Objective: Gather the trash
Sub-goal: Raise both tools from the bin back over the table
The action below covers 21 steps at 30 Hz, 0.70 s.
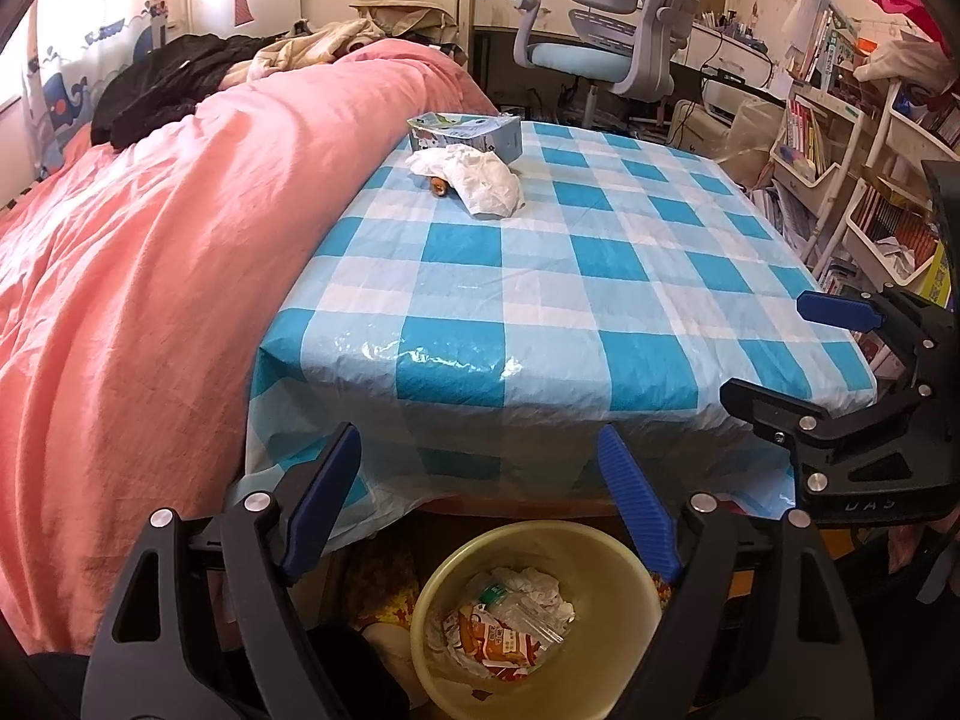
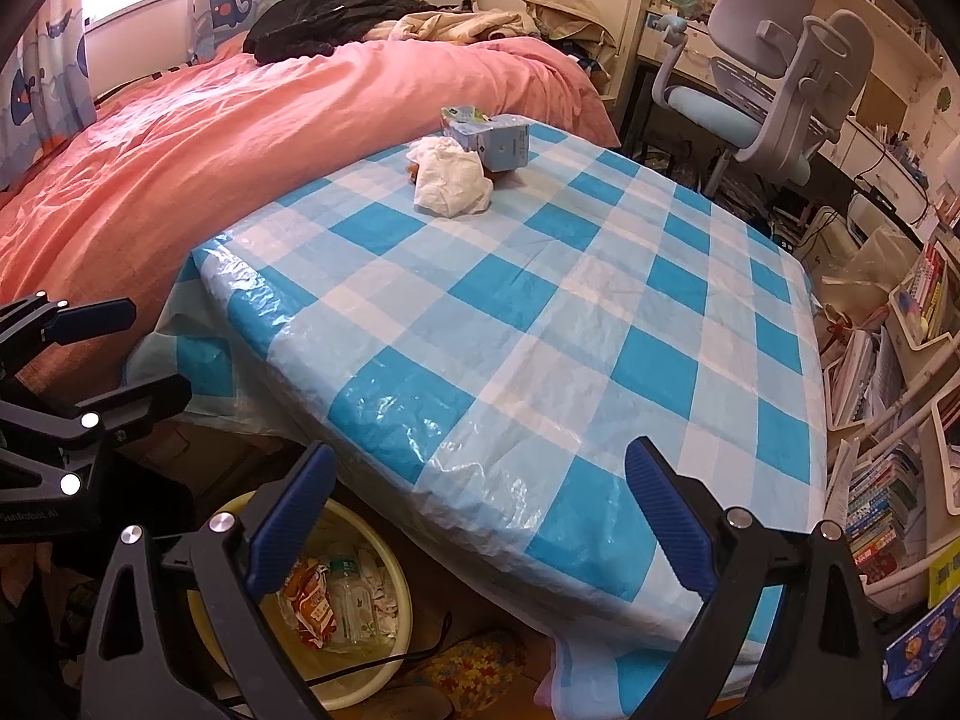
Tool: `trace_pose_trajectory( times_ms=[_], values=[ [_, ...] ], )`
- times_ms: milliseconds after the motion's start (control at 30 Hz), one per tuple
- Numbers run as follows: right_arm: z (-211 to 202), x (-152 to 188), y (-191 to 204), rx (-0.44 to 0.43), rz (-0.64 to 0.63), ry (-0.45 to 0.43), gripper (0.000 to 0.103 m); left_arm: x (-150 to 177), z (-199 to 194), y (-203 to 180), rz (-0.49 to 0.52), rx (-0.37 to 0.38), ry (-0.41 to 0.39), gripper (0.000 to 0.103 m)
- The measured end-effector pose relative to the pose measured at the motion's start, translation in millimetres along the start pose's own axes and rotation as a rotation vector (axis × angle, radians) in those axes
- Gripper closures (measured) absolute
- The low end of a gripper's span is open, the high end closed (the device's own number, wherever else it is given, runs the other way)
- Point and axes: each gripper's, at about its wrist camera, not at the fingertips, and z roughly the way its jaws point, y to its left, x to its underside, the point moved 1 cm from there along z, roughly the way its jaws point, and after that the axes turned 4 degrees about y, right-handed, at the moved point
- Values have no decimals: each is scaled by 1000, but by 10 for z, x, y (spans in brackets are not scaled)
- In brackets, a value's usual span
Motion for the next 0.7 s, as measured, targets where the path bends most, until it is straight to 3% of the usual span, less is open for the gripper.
trace_pose_trajectory(
  times_ms=[300,700],
  values=[
    [4,-30,26,-9,-9,-8,10,-16,13,-9,-3,5,2,23],
    [47,-94,39,-24,-24,-16,10,-278,137,-3,-37,4,-2,23]
  ],
)
